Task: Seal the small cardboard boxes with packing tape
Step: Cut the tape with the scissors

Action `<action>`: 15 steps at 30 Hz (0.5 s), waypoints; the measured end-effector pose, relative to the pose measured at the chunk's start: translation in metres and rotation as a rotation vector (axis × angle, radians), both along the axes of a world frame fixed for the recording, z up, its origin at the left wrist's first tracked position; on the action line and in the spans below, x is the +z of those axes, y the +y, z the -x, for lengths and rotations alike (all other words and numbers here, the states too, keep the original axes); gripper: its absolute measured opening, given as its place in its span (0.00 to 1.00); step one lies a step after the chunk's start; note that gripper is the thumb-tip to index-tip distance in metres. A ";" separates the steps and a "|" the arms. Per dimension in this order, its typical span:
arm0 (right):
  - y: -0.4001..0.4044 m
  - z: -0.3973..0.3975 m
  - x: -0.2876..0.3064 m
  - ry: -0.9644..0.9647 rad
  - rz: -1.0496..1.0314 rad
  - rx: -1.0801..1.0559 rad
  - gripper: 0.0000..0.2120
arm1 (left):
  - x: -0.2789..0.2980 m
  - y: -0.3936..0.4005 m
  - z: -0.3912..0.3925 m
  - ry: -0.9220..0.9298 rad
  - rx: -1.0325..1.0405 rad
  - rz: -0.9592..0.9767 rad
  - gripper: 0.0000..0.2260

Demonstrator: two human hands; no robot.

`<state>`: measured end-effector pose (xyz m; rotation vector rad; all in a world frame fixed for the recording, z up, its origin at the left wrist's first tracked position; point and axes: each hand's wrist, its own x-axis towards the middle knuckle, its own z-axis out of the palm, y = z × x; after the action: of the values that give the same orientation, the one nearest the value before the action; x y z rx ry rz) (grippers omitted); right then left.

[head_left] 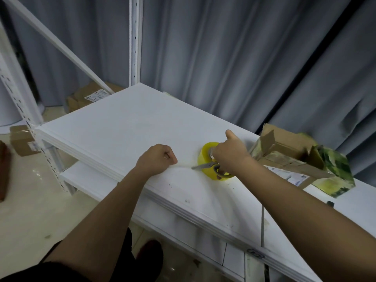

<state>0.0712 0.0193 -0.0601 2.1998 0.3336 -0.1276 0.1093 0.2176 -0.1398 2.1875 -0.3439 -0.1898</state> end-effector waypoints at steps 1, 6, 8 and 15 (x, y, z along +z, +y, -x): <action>-0.003 0.001 -0.001 -0.006 -0.013 0.009 0.13 | 0.001 0.000 0.000 -0.005 0.011 -0.012 0.09; -0.031 0.021 -0.017 -0.085 -0.390 -0.065 0.17 | 0.009 0.005 -0.003 -0.041 0.094 0.006 0.09; -0.037 0.032 -0.025 -0.143 -0.500 -0.070 0.20 | 0.012 0.008 -0.003 -0.056 0.118 0.048 0.09; -0.040 0.065 -0.047 -0.404 -0.733 -0.035 0.26 | 0.022 0.006 0.008 -0.162 0.261 0.057 0.08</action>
<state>0.0067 -0.0206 -0.1075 2.8716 0.1165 0.4905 0.1017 0.2236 -0.1183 2.1715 -0.1483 0.1412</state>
